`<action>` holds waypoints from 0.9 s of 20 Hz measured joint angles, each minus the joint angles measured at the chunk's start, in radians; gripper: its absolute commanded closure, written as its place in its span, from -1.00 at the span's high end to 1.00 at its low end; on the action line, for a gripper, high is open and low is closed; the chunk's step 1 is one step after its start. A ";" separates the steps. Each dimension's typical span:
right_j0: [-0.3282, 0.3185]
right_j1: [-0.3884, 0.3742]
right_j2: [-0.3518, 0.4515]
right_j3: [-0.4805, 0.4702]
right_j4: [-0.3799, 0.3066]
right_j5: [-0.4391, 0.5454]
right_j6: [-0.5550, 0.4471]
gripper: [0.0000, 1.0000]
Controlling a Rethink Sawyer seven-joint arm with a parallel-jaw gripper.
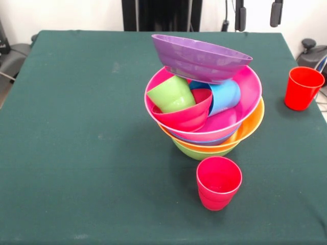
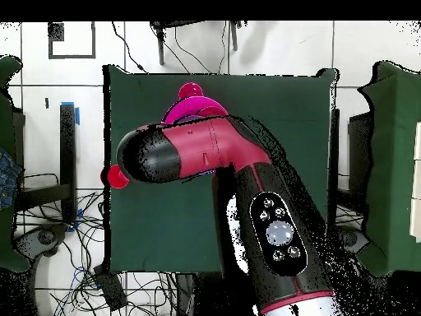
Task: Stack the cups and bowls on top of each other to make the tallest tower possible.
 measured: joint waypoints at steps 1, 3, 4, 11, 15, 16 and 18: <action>0.000 0.000 0.000 -0.001 0.000 0.003 0.000 1.00; 0.000 0.000 0.000 -0.003 0.000 0.014 0.000 1.00; 0.000 0.000 0.000 -0.006 0.000 0.028 0.000 1.00; 0.033 0.001 -0.001 -0.022 -0.003 0.099 0.000 1.00; 0.075 0.004 -0.002 -0.031 -0.004 0.099 0.000 1.00; 0.092 0.007 -0.003 -0.033 -0.004 0.099 0.000 1.00; 0.126 0.012 -0.007 -0.037 -0.004 0.099 0.000 1.00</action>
